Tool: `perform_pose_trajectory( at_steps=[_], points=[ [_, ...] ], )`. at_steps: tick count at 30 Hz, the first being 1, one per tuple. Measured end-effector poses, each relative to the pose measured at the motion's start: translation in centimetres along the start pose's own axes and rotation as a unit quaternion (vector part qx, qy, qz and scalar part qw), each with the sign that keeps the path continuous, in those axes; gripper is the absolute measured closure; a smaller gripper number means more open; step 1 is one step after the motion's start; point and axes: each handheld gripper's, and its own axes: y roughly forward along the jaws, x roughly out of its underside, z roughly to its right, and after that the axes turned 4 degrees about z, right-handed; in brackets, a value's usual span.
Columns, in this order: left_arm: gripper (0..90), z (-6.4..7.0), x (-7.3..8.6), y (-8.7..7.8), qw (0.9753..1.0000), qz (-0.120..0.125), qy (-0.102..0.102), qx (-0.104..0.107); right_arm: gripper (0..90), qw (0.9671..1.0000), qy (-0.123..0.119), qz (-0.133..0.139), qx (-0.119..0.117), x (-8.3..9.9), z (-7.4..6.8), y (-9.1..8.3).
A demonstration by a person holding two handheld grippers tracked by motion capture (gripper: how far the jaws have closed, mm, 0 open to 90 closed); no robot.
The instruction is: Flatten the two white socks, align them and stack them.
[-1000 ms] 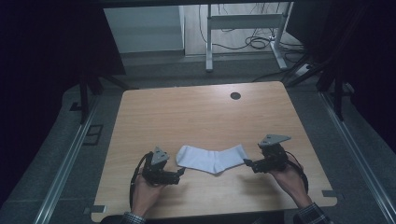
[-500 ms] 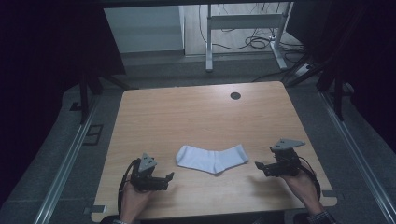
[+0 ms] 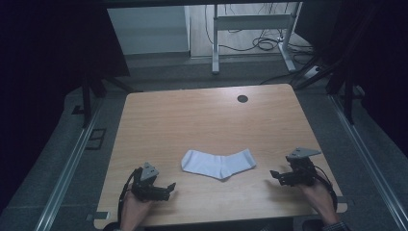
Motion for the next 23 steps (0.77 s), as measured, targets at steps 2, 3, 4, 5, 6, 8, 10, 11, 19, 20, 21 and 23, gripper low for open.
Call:
perform_pose_trajectory(
  at_steps=[2,3,4,5,6,8,10,11,19,20,21,23],
  points=[
    [0.0,0.0,0.2,0.3,1.0,-0.009,0.001,0.001,10.6,1.0,0.0,-0.004,0.002,0.3,0.2,0.2],
    [0.0,-0.1,0.2,0.4,0.9999,-0.012,0.001,0.001,10.6,1.0,0.0,-0.007,0.003,0.4,0.2,0.3],
    [0.0,-0.1,0.3,0.4,0.9999,-0.015,0.0,0.002,10.5,0.9999,-0.002,-0.012,0.002,0.5,0.3,0.5],
    [0.0,-0.1,0.3,0.5,0.9998,-0.017,0.001,0.003,10.5,0.9999,-0.002,-0.015,0.002,0.7,0.3,0.6],
    [0.0,-0.1,0.4,0.6,0.9998,-0.02,0.0,0.005,10.5,0.9998,-0.003,-0.018,0.002,0.8,0.4,0.8],
    [0.0,-0.2,0.5,0.8,0.9997,-0.025,0.001,0.007,10.3,0.9997,-0.005,-0.025,0.0,1.2,0.5,1.2],
    [0.0,-0.2,0.6,1.0,0.9995,-0.031,0.003,0.011,7.2,0.9996,-0.008,-0.028,-0.002,1.5,0.6,1.6],
    [0.0,-0.1,0.6,1.1,0.9994,-0.033,0.004,0.009,7.3,0.9997,-0.007,-0.022,-0.002,1.5,0.7,1.6],
    [0.0,-0.1,0.6,1.1,0.9994,-0.034,0.003,0.007,3.8,0.9999,-0.009,0.006,-0.006,2.0,0.8,2.1],
    [0.0,-0.1,0.6,1.1,0.9994,-0.034,0.006,0.007,3.8,0.9999,-0.009,0.006,-0.006,2.0,0.8,2.1],
    [0.0,-0.1,0.6,1.1,0.9994,-0.034,0.005,0.007,3.8,0.9999,-0.009,0.006,-0.005,2.0,0.8,2.1],
    [0.0,-0.1,0.6,1.1,0.9994,-0.033,0.003,0.007,4.1,0.9999,-0.007,0.007,-0.005,2.0,0.8,2.1]
  ],
)
